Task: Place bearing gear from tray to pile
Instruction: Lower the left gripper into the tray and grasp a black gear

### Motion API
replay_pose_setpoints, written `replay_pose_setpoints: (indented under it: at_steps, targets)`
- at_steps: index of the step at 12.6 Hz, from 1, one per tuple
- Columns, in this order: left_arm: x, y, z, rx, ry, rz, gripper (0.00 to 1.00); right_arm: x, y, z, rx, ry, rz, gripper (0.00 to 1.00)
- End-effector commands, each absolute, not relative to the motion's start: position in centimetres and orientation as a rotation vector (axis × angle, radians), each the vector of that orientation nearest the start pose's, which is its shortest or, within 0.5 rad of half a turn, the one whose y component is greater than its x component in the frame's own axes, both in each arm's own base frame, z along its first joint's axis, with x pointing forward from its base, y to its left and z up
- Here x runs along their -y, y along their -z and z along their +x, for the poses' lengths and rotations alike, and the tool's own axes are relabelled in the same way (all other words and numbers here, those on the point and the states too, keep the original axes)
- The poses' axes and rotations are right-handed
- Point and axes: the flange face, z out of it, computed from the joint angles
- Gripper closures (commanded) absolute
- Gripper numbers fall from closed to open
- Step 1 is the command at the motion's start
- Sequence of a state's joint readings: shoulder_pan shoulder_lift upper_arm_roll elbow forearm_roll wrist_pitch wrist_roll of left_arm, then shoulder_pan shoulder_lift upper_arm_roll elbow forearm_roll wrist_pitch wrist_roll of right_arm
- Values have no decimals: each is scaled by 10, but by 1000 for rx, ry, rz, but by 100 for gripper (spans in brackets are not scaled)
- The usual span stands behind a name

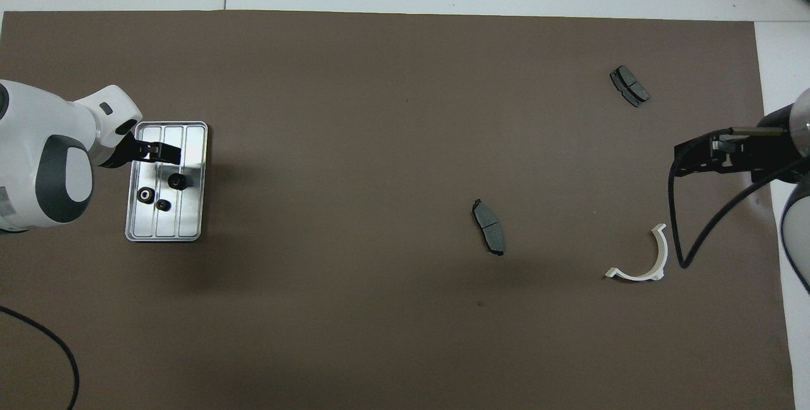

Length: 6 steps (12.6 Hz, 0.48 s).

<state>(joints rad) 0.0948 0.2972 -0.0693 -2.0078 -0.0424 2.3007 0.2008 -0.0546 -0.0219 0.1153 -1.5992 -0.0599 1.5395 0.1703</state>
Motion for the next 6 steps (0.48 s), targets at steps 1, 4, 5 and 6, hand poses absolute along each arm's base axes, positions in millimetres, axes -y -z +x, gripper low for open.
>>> replay_pose_setpoints:
  at_steps: [1, 4, 5, 6]
  targets:
    - [-8, -307, 593, -261, 11, -3178, 5, -26, -622, 541, -147, -29, -3187, 0]
    - [-7, -307, 592, -260, -1, -3179, 19, -26, -622, 541, -147, -29, -3187, 0]
    - [-6, -306, 591, -260, -11, -3180, 24, -26, -622, 541, -147, -29, -3187, 0]
    - [-6, -304, 590, -262, -18, -3180, 27, -26, -622, 541, -147, -29, -3187, 0]
